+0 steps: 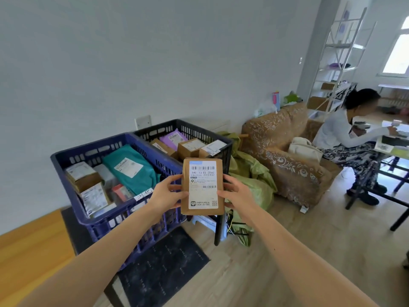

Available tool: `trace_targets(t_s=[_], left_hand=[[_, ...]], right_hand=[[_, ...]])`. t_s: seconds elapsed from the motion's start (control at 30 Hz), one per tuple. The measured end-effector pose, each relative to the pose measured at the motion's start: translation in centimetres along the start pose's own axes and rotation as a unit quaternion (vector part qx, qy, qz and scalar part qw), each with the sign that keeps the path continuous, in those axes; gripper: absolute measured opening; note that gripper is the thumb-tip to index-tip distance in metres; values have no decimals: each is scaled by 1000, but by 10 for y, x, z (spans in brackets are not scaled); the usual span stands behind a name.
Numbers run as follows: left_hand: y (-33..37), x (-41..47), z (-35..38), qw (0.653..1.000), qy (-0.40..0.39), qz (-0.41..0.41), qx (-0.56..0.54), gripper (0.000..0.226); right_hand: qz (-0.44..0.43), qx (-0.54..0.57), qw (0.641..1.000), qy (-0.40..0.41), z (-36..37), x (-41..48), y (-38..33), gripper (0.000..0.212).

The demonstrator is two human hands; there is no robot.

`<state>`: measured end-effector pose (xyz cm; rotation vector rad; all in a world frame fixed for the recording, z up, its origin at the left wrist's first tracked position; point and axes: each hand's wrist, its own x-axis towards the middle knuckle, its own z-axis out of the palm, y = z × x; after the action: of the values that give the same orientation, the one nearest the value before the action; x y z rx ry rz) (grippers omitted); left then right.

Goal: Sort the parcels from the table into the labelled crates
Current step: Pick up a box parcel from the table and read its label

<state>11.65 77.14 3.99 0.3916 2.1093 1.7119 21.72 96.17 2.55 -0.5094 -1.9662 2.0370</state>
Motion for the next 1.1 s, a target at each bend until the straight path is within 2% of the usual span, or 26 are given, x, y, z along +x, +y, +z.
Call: trace_targets(t_s=[0.33, 0.77, 1.1], left_hand=[[35, 126, 14, 999, 27, 17, -38, 59], [65, 244, 0, 996, 82, 36, -6, 64], [54, 297, -1, 981, 183, -28, 54, 69]], right_hand=[[8, -7, 1000, -24, -25, 142, -38, 54], [-43, -69, 995, -61, -16, 291, -53, 59], [-20, -85, 979, -184, 3, 390, -33, 48]])
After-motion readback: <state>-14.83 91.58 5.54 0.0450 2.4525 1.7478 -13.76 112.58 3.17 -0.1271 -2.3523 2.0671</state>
